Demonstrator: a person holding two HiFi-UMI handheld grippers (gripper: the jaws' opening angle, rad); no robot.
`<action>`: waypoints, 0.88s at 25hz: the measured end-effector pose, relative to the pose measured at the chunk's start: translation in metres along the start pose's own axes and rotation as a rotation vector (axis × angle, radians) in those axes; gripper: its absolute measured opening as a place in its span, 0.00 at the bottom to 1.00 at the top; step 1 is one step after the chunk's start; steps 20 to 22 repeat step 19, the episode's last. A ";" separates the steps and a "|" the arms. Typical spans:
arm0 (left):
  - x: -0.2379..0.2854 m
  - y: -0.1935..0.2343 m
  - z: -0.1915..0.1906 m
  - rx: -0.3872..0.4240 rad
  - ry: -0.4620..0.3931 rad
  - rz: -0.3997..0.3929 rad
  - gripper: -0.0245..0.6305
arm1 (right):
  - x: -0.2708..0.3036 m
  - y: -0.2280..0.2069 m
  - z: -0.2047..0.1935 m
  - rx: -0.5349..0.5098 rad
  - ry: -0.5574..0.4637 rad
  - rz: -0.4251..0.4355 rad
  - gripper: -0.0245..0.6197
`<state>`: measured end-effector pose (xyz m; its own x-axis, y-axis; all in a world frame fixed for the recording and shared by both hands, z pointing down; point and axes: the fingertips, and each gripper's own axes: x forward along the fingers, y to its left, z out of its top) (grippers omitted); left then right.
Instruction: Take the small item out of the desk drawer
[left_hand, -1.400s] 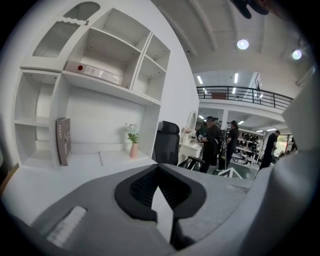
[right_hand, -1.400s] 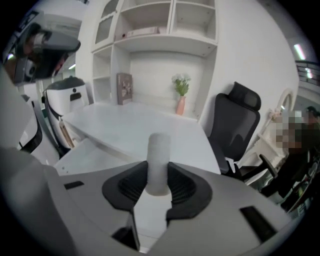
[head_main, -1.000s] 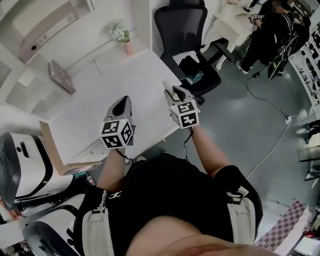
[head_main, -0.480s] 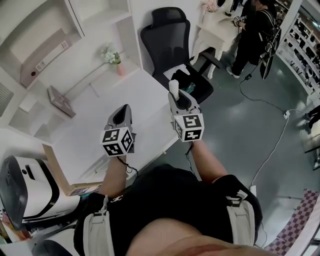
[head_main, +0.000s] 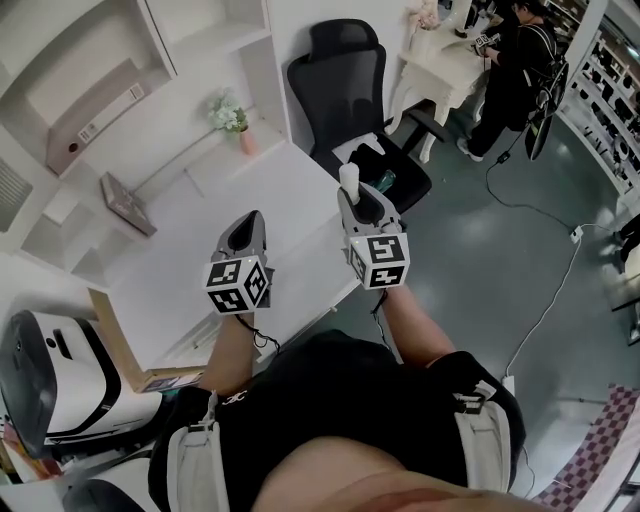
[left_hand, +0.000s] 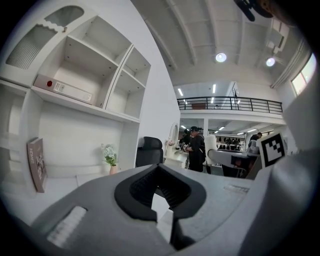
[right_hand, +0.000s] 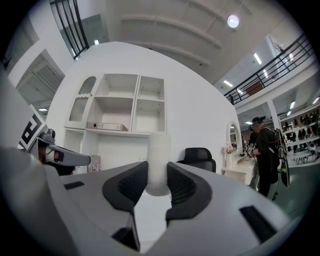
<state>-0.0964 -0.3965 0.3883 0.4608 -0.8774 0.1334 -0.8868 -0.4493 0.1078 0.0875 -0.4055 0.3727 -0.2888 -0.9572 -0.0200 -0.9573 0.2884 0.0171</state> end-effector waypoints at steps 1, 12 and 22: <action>0.000 0.002 0.000 -0.001 0.000 0.001 0.06 | 0.001 0.001 0.000 0.000 -0.001 -0.001 0.21; 0.001 0.019 0.000 -0.002 0.002 0.026 0.06 | 0.015 0.011 -0.008 0.007 0.008 0.010 0.21; 0.003 0.028 -0.003 -0.008 0.009 0.034 0.06 | 0.022 0.014 -0.014 0.012 0.019 0.016 0.22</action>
